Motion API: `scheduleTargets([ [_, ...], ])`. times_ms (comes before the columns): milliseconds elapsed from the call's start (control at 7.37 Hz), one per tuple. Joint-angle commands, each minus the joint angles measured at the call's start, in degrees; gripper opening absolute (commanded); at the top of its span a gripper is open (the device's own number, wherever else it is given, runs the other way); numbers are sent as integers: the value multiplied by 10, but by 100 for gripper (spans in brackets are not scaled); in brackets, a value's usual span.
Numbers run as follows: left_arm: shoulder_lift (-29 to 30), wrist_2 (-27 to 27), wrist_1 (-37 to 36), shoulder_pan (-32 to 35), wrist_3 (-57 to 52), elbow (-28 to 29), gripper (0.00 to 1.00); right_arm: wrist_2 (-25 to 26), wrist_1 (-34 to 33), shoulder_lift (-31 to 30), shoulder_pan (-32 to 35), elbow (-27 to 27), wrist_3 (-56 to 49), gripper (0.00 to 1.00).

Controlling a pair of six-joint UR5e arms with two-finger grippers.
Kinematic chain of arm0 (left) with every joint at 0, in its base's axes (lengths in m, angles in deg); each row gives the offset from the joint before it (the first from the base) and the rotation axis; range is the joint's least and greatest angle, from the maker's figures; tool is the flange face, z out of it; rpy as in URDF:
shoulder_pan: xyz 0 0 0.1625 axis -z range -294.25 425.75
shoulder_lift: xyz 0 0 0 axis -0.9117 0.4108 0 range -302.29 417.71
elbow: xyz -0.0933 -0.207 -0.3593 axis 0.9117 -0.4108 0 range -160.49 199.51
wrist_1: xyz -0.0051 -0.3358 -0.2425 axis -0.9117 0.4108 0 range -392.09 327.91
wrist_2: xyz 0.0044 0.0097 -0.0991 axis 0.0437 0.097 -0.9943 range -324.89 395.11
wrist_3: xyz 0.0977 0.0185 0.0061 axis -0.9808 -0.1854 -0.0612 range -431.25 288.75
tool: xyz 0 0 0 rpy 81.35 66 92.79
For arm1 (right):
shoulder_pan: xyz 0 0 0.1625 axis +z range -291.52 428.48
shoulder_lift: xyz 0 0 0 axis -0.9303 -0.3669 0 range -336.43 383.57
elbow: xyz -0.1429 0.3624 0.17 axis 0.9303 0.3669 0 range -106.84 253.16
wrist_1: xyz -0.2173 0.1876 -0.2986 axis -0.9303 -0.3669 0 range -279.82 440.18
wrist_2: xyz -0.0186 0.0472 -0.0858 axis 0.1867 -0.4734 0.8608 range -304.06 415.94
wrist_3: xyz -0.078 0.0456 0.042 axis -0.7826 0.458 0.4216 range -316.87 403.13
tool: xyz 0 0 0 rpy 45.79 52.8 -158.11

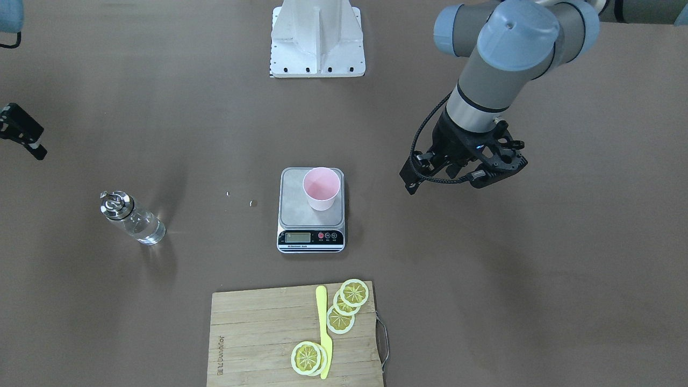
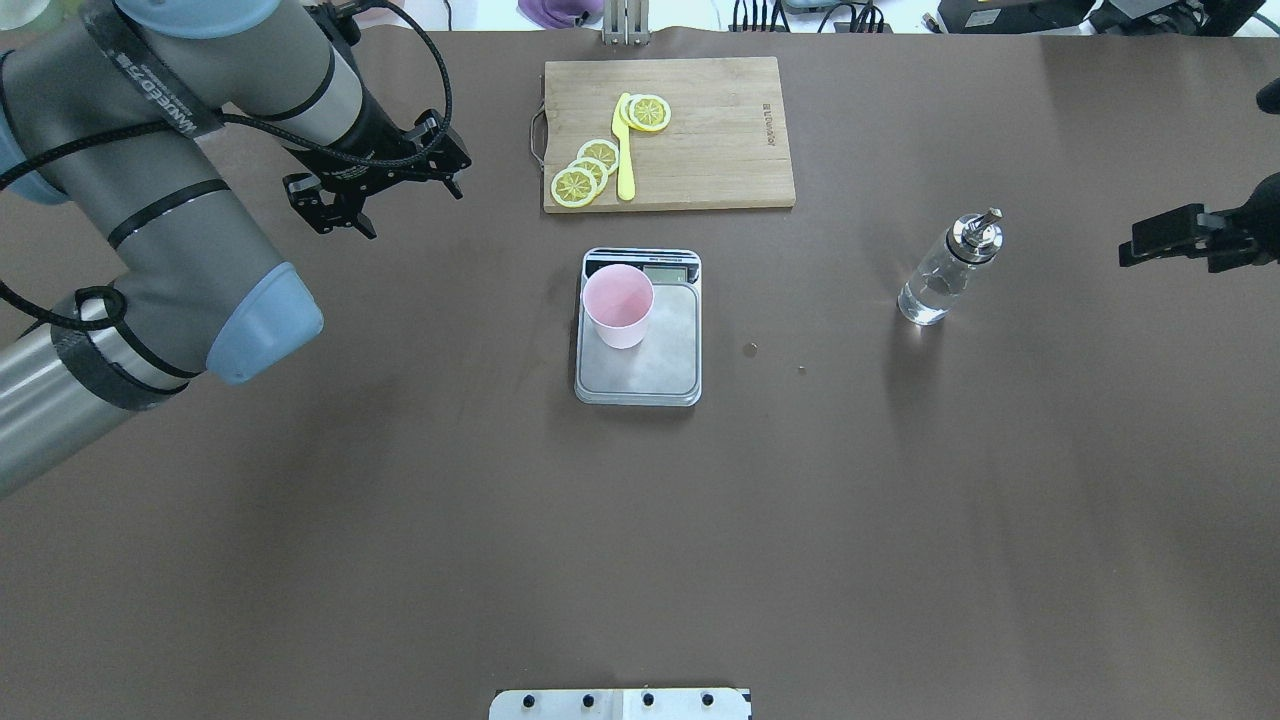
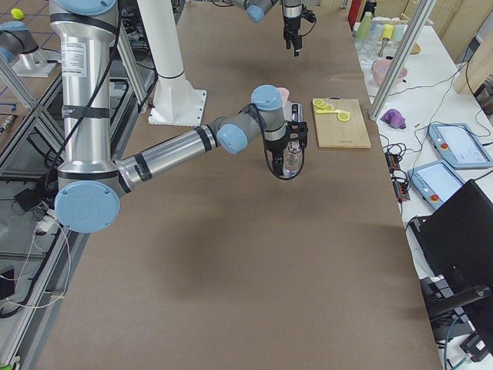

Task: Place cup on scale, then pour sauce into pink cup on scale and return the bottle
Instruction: 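Reach the right gripper toward the glass sauce bottle's neck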

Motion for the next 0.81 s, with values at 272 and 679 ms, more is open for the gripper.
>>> scheduleTargets([
  [272, -2, 0, 1, 9, -12, 2, 98, 160, 137, -20, -182, -12, 116, 100],
  [679, -5, 0, 1, 9, -13, 2, 98, 333, 137, -45, -270, -13, 139, 100],
])
